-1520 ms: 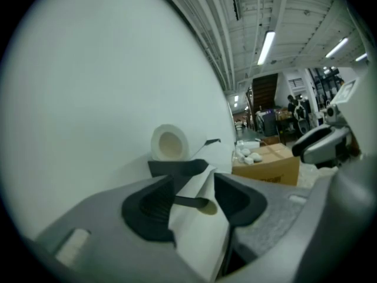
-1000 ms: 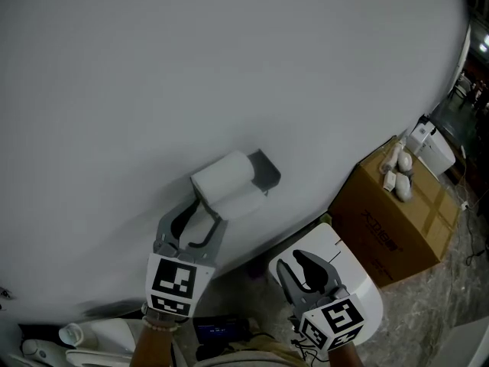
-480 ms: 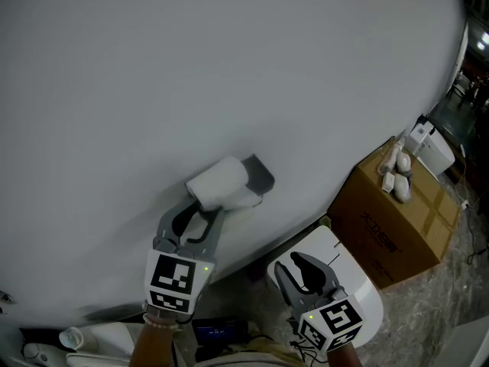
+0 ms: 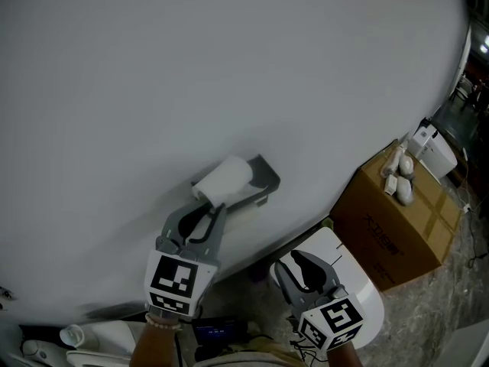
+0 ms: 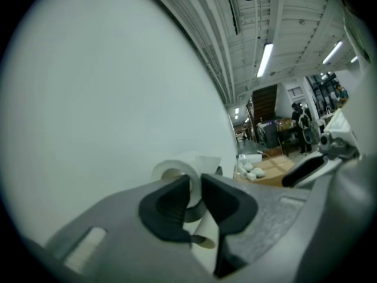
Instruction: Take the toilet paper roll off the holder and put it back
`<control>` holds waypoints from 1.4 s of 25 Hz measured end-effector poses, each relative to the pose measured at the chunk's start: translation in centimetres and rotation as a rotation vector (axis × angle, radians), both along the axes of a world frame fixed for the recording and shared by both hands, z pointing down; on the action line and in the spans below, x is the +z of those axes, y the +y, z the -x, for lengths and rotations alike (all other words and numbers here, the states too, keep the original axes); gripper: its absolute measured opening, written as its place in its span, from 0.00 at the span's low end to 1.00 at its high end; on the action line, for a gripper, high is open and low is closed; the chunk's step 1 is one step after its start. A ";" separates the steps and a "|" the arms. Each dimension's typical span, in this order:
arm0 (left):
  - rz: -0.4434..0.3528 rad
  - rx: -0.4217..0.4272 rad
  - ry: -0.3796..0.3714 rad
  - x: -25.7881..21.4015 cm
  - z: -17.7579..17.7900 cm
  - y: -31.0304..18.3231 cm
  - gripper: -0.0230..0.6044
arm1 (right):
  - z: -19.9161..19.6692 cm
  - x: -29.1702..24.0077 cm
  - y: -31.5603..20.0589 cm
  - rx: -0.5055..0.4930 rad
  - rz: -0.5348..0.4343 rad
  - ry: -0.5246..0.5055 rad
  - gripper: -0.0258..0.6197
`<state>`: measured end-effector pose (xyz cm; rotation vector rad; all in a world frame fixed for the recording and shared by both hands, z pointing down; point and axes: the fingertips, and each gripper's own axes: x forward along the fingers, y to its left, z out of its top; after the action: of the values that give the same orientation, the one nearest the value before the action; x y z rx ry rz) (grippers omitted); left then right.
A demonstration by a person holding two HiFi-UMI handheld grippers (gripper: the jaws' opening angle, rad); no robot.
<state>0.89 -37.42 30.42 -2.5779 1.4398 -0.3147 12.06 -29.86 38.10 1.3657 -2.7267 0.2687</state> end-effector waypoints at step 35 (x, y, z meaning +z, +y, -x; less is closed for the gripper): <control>0.007 -0.365 0.070 -0.8 17.2 16.4 0.12 | 23.9 -5.2 4.3 -0.643 -0.140 -0.048 0.35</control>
<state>-16.30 -21.05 29.61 -2.3402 1.9367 -0.2781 -11.83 -25.56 32.92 0.4410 -3.0811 0.0613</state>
